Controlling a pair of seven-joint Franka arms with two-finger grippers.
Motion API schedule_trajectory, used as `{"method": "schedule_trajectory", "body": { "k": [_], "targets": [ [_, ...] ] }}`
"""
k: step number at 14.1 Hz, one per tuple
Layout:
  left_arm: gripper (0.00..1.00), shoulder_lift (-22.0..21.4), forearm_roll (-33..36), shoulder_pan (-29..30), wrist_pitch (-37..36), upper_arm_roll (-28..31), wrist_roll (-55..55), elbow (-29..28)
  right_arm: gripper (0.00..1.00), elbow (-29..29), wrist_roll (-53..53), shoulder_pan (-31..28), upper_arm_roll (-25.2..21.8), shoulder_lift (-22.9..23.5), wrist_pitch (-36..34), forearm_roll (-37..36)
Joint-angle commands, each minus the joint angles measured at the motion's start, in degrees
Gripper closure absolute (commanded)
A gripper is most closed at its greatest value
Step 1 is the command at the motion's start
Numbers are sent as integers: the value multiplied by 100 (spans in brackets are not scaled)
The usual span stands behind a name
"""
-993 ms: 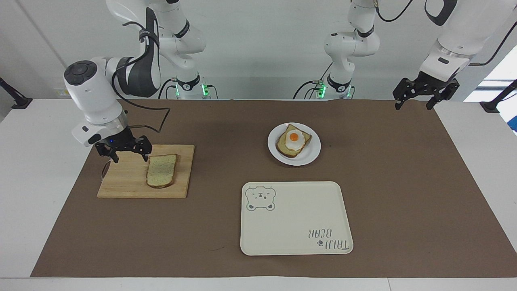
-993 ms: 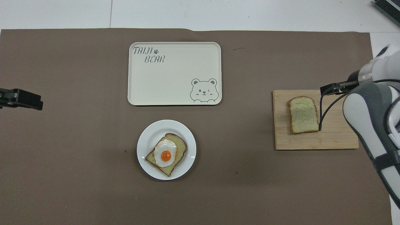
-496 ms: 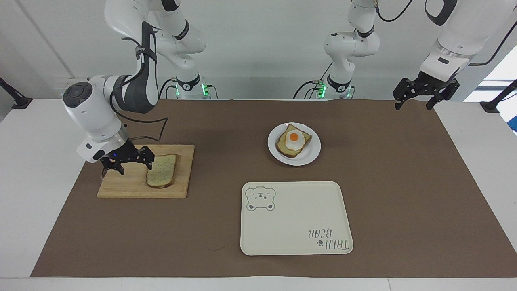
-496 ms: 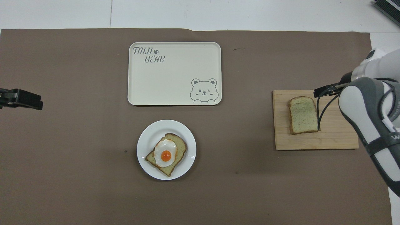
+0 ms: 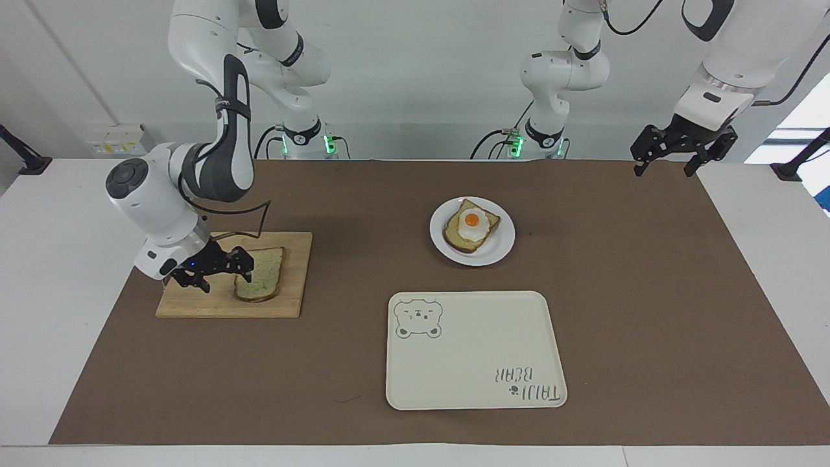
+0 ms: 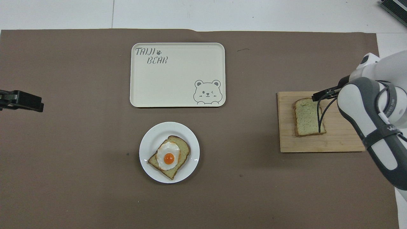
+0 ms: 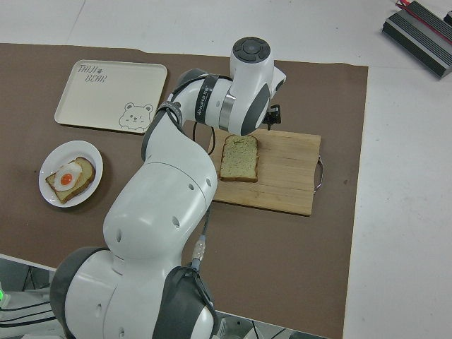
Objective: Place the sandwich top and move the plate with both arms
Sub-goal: 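Reach the right gripper down to the bread slice on the cutting board, then close the right gripper on the bread slice's edge and lift it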
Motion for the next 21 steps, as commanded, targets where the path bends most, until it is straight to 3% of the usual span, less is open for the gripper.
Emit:
{"method": "schedule_trajectory", "body": {
  "k": [1, 8, 14, 17, 18, 19, 21],
  "targets": [
    [0, -80, -20, 22, -69, 1, -51, -51, 0, -221, -501, -156, 34, 82, 177, 587],
    [0, -80, -20, 22, -69, 1, -42, -51, 0, -696, -669, -86, 25, -41, 449, 599],
    [0, -80, -20, 22, -69, -8, -51, -51, 3, -749, -740, -138, 25, -33, 459, 599],
    [0, -80, -20, 22, -69, -8, -42, -51, 27, -741, -731, -130, 25, -24, 459, 599],
    [0, -80, -20, 22, -69, -8, -42, -51, 40, -723, -731, -130, 25, -24, 459, 599],
    [0, -80, -20, 22, -69, -8, -51, -51, 55, -723, -739, -130, 25, -15, 459, 599],
    [0, -80, -20, 22, -69, 1, -51, -51, 98, -714, -705, -112, 25, -15, 450, 590]
  ]
}}
